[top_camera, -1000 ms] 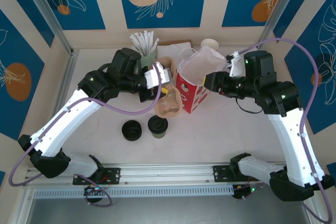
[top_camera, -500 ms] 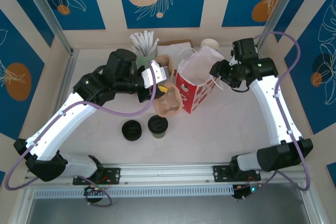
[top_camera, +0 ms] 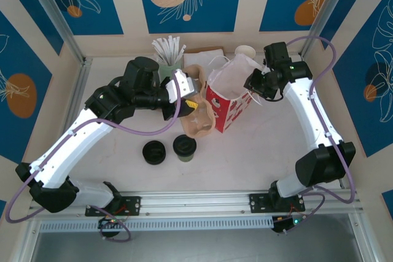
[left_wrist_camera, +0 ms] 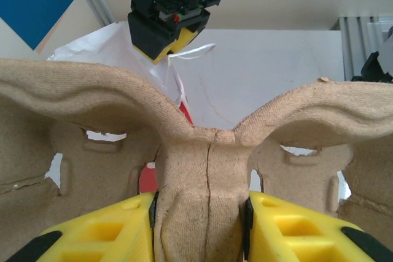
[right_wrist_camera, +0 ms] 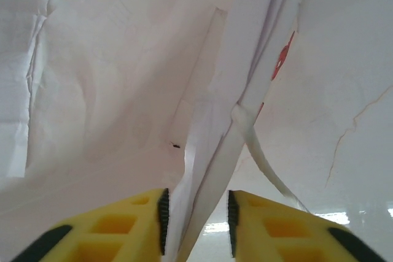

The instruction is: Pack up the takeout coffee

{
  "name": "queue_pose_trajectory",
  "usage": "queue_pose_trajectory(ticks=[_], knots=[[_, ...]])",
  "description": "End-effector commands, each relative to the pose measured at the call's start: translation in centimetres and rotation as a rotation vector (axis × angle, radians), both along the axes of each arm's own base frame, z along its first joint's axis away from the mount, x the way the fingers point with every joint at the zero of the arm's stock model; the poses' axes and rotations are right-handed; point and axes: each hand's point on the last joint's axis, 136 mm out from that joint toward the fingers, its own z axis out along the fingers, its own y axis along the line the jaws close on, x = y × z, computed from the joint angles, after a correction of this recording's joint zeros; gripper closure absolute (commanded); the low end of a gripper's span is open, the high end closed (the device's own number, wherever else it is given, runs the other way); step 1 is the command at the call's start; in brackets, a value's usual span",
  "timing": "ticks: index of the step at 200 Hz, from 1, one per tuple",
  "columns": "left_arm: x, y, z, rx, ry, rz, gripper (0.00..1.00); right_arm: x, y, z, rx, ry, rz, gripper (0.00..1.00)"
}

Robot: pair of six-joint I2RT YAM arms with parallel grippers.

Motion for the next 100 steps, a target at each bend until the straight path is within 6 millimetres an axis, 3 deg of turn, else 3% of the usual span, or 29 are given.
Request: queue_pose_trajectory(ticks=[1,22,49,100], knots=[[-1.7,-0.5,2.4,-0.083,0.007,-0.059,0.63,0.2,0.3,0.8,0.013,-0.026,0.032,0.77],[-2.1,-0.4,3.0,-0.108,0.014,-0.067,0.63,-0.2,0.4,1.3,0.004,-0.036,0.068,0.89],[-2.6,-0.5,4.0,-0.149,0.026,-0.08,0.63,-1.3,0.4,2.4,-0.003,-0.055,0.109,0.98],[-3.6,-0.8,5.0,-0.192,0.058,-0.122,0.63,-4.7,1.5,5.0,0.022,-0.105,0.214,1.0]])
